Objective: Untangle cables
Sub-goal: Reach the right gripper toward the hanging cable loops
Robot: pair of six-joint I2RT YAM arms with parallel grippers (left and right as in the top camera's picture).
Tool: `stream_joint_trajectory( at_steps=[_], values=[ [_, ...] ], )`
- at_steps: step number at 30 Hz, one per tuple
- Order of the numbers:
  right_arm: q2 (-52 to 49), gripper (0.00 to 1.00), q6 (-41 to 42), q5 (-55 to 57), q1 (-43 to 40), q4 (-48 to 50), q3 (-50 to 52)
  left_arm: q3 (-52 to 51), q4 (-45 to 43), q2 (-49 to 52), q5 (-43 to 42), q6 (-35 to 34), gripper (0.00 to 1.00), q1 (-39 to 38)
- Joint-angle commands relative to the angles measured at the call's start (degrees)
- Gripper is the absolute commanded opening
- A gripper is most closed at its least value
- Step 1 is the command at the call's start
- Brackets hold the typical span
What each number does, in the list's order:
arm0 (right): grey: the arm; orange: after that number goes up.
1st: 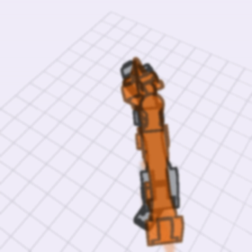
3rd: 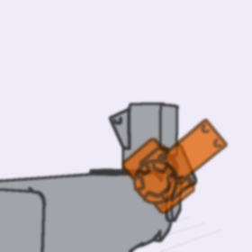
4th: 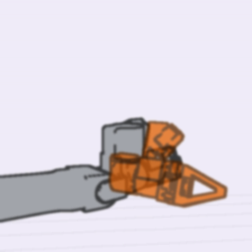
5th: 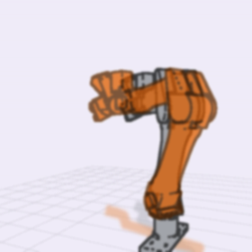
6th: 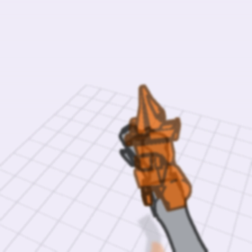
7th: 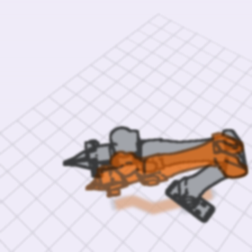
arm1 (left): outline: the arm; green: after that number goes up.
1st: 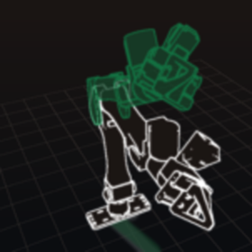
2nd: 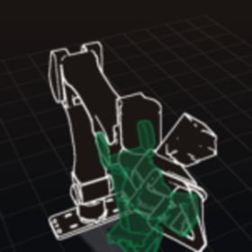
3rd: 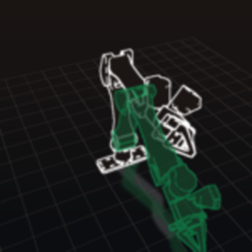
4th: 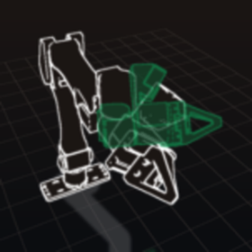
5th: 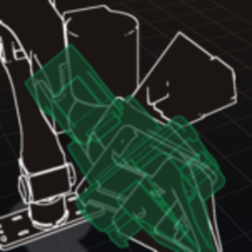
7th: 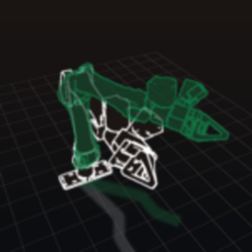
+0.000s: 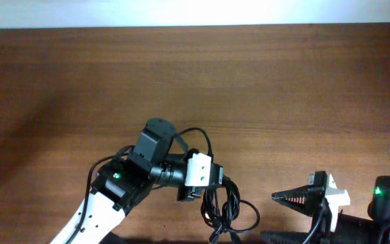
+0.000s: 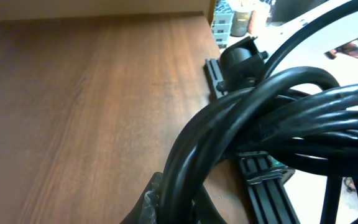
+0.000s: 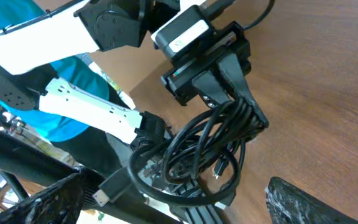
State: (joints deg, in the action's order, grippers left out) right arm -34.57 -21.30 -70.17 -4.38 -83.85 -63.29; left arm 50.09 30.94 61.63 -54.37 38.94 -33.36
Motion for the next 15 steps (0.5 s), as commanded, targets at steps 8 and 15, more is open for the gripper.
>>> stream_joint_trajectory(
  at_steps=[8,15],
  values=[
    [-1.5,0.84,-9.0,20.1,0.3,4.6,-0.6,0.4,-14.4,13.4,3.1,-11.5,0.00,-0.2],
    [-23.1,0.79,-17.9,14.4,2.7,7.6,-2.6,0.4,-14.8,13.4,18.0,-10.8,0.00,-0.2]
  ],
)
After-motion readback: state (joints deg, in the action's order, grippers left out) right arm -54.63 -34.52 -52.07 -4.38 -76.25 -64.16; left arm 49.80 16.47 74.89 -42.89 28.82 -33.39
